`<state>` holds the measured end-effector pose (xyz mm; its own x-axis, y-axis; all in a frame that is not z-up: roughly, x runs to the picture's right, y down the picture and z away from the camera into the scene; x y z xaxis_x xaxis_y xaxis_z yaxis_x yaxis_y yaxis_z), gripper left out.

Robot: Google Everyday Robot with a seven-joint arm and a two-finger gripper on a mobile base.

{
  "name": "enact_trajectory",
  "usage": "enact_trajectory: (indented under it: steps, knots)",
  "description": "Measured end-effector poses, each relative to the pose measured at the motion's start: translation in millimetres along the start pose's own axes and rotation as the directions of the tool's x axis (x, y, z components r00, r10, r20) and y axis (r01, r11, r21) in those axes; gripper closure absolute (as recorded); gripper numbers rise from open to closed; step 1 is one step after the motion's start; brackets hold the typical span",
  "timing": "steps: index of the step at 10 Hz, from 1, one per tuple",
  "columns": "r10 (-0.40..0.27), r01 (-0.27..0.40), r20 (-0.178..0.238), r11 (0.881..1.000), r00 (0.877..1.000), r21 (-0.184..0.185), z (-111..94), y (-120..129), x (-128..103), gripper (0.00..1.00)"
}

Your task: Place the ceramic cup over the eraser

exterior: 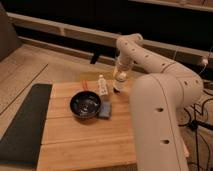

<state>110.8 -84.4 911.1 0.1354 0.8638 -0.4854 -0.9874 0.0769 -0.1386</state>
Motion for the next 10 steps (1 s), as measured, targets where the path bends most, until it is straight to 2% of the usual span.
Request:
enact_trajectory:
  steps: [3, 5, 10]
  knots:
    - [-0.014, 0.015, 0.022, 0.999, 1.000, -0.032, 7.2, 1.9, -5.3, 1.00]
    - [-0.031, 0.032, 0.018, 0.998, 0.999, -0.053, 14.9, 6.5, -2.8, 1.00]
    - [-0.107, 0.108, -0.047, 0.994, 0.993, 0.009, 40.5, 2.9, 7.4, 1.00]
